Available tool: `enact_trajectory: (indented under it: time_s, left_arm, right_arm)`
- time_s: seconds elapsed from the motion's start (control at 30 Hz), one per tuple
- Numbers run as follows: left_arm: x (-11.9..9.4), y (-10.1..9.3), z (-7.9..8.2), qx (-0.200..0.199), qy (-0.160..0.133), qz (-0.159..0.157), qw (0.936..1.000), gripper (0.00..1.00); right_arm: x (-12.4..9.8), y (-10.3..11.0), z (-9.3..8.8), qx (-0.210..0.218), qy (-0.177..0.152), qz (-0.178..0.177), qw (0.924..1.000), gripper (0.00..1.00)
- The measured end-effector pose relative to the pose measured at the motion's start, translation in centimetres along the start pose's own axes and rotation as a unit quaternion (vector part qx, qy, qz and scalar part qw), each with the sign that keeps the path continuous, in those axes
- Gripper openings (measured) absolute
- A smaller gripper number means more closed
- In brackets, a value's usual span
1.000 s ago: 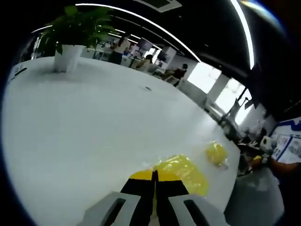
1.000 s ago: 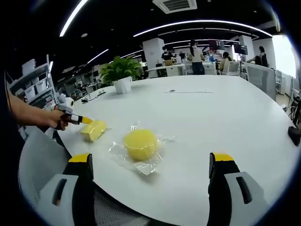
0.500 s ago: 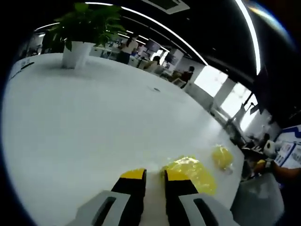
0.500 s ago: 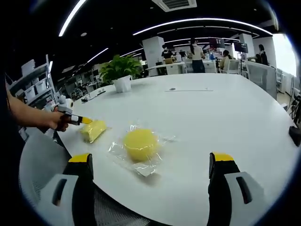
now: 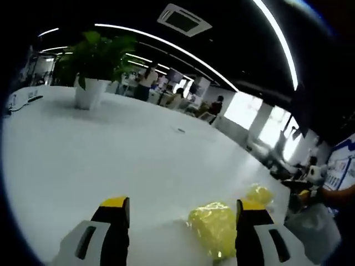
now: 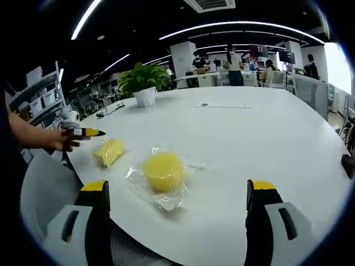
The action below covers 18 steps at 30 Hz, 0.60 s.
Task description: Compare the silicone blocks by pressing each to a similar depth, holding the contact briefly, and releasing to observe deformation and rebound differences across the visible hardness samples.
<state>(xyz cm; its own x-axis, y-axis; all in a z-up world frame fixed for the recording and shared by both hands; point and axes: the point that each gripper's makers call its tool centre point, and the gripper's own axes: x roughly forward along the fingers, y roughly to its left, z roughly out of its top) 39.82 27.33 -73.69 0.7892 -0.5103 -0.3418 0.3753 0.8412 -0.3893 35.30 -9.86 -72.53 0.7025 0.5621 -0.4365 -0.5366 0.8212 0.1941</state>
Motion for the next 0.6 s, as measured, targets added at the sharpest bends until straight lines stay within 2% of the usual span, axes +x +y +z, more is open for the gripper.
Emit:
enact_trajectory:
  time_s: [0.17,0.37,0.5,0.6]
  left_arm:
    - [-1.8,-1.5,-0.3,0.056,0.002,-0.001,0.9984,0.92]
    - [-4.3,-1.9,-1.5,0.068,0.007,0.001,0.9977,0.97]
    - [-6.1,-1.9,-1.5,0.051,-0.009,0.008,0.9986,1.0]
    - [-7.3,-1.4,-1.3,0.058,-0.011,0.018,0.9981,1.0]
  right_arm:
    - [0.3,-0.3,-0.4,0.0,0.007,0.003,1.0,0.96]
    - [0.1,-0.9,-0.2,-0.008,0.012,0.005,0.9999,0.96]
    - [-0.4,-1.3,0.6,-0.008,0.006,0.005,0.9999,0.96]
    - [-0.7,-1.5,0.6,-0.012,0.005,0.006,0.9999,0.96]
